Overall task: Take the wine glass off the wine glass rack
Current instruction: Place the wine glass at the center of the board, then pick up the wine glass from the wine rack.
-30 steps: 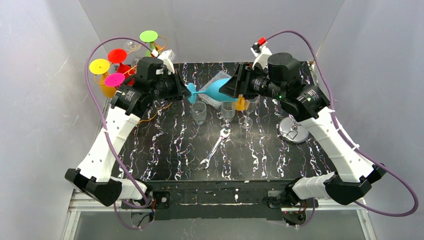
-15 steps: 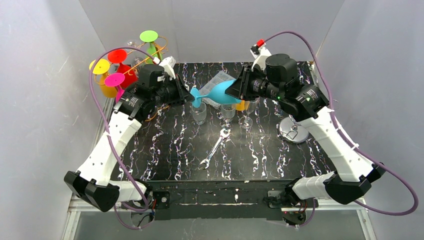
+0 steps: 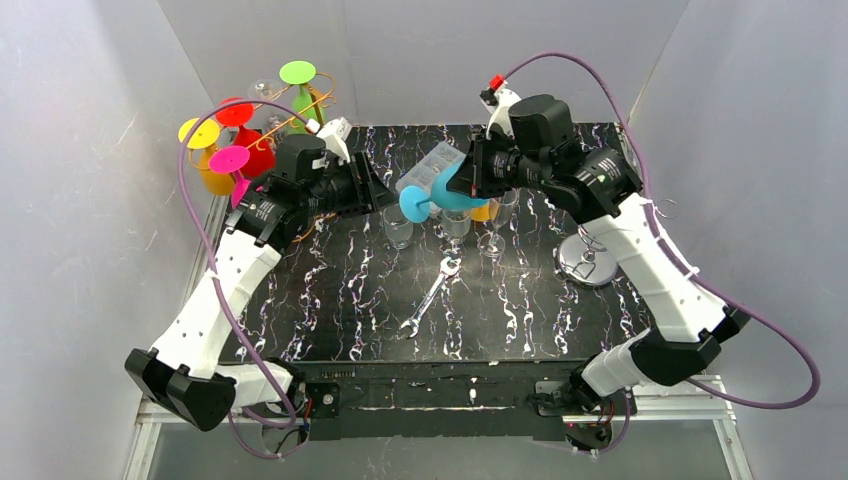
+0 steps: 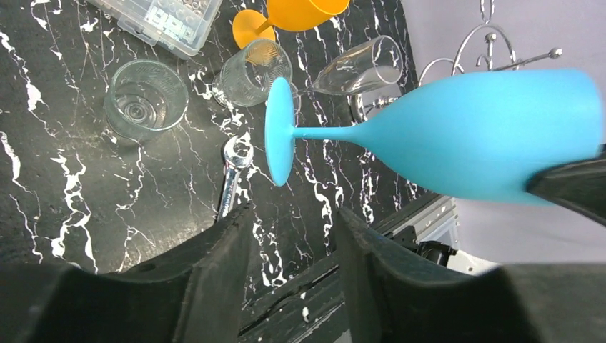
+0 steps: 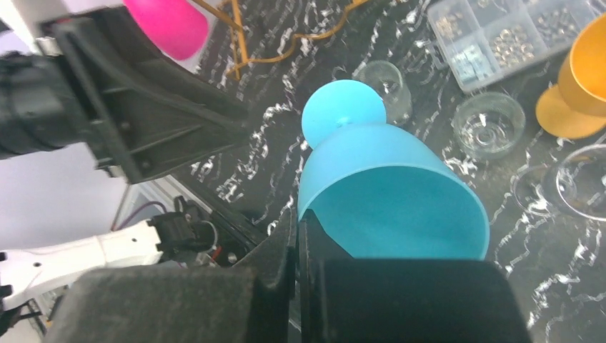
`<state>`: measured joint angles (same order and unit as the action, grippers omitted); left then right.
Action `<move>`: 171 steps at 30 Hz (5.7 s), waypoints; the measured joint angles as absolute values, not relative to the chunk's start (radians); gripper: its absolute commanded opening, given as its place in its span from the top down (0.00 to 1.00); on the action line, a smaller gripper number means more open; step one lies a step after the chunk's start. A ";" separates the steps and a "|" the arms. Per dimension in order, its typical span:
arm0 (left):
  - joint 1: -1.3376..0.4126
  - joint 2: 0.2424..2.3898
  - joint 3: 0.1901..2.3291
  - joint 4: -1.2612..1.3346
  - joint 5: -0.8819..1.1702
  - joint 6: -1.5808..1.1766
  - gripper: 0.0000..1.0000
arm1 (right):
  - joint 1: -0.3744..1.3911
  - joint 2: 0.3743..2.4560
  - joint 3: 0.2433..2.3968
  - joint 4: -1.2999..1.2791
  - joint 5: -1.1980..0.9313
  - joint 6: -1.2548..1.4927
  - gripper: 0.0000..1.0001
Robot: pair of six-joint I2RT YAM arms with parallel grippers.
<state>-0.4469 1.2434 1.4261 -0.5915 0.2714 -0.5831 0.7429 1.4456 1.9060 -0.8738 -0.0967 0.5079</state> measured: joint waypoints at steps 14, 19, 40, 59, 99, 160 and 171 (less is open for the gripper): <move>-0.447 1.183 1.473 -0.722 0.214 -0.508 0.02 | 0.804 1.571 2.034 -1.145 0.057 0.411 0.99; -0.447 1.149 1.516 -0.759 0.199 -0.487 0.02 | 0.876 1.588 1.978 -1.227 0.151 0.396 0.99; -0.447 1.141 1.538 -0.820 0.183 -0.472 0.02 | 0.873 1.551 1.496 -1.058 0.279 0.385 0.99; -0.447 1.158 1.574 -0.847 0.175 -0.472 0.02 | 0.836 1.554 1.443 -0.966 0.250 0.344 0.92; -0.356 1.248 1.988 -1.275 -0.526 -0.417 0.23 | 0.825 1.455 1.649 -0.934 0.133 0.362 0.02; 0.529 1.288 1.609 -0.772 0.329 -0.816 0.78 | 0.795 1.490 1.638 -0.838 -0.030 0.336 0.02; 0.529 1.289 1.596 -0.740 0.355 -0.846 0.89 | 0.786 1.490 1.617 -0.834 -0.031 0.336 0.02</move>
<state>0.5293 1.2888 1.5963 -0.7403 0.3546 -0.8463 0.7856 1.4902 1.6173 -0.8341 -0.0307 0.3363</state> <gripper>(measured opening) 0.139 0.984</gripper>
